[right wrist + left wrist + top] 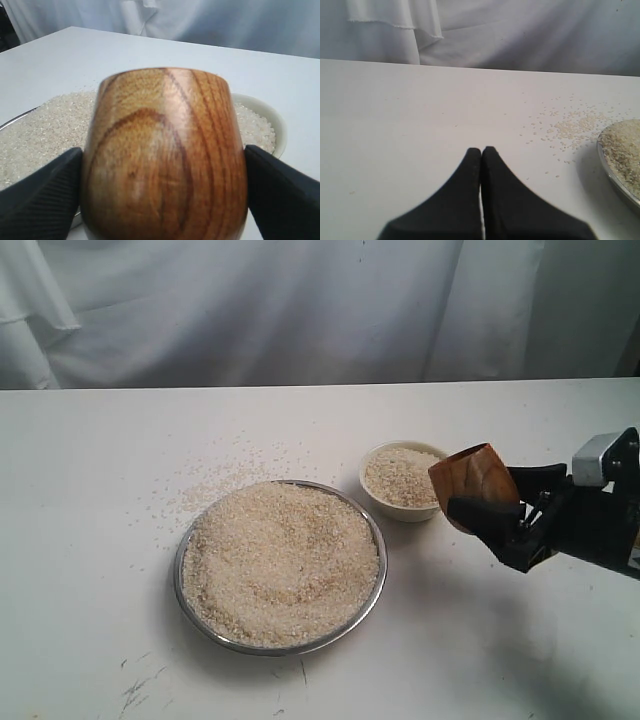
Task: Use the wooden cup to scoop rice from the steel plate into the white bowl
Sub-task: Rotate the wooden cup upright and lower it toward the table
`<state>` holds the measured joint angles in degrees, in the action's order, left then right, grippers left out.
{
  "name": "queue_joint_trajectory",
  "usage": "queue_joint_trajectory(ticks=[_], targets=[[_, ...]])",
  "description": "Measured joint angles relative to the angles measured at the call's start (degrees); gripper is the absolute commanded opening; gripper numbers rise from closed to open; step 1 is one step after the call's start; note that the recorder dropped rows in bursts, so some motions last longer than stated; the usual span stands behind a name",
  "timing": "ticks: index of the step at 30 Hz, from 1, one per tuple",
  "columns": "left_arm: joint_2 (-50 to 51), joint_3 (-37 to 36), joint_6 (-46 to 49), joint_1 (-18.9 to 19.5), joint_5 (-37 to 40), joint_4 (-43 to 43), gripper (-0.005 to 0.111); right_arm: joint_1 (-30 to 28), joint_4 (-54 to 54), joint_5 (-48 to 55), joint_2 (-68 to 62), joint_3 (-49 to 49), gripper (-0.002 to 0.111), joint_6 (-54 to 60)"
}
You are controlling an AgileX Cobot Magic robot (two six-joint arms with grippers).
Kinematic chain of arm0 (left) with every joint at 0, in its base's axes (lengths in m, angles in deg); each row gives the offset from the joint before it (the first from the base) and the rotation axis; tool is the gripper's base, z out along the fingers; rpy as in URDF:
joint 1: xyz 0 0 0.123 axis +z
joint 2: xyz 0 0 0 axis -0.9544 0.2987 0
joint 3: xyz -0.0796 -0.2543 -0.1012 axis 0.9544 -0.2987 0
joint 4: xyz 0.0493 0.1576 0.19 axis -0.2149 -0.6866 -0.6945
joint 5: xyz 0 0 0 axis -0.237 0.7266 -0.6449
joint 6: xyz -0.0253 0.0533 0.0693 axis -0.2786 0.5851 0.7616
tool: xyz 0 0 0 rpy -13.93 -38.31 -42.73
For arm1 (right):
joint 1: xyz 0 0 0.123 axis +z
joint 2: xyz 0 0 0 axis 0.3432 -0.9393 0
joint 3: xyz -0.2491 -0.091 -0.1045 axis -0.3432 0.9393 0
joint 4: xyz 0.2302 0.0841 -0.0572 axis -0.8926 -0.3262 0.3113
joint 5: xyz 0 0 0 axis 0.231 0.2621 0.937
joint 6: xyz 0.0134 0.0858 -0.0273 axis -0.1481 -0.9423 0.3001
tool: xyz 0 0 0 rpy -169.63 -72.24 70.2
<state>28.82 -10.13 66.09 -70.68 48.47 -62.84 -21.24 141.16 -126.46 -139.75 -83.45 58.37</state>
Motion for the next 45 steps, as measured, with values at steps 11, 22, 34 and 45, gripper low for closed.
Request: queue_joint_trajectory(ticks=[11,22,34,45], targets=[[0.0,0.0,0.0,0.0,0.0,0.0,0.000,-0.1,-0.4,1.6,-0.4,-0.1,0.000,-3.2],[0.0,0.0,0.0,0.0,0.0,0.0,0.000,-2.4,15.1,0.3,-7.1,-6.6,0.000,0.2],[0.0,0.0,0.0,0.0,0.0,0.0,0.000,-1.4,17.3,0.2,-10.9,-8.6,0.000,2.5],[0.0,0.0,0.0,0.0,0.0,0.0,0.000,4.8,17.7,-0.1,-12.1,-9.7,0.000,2.9]])
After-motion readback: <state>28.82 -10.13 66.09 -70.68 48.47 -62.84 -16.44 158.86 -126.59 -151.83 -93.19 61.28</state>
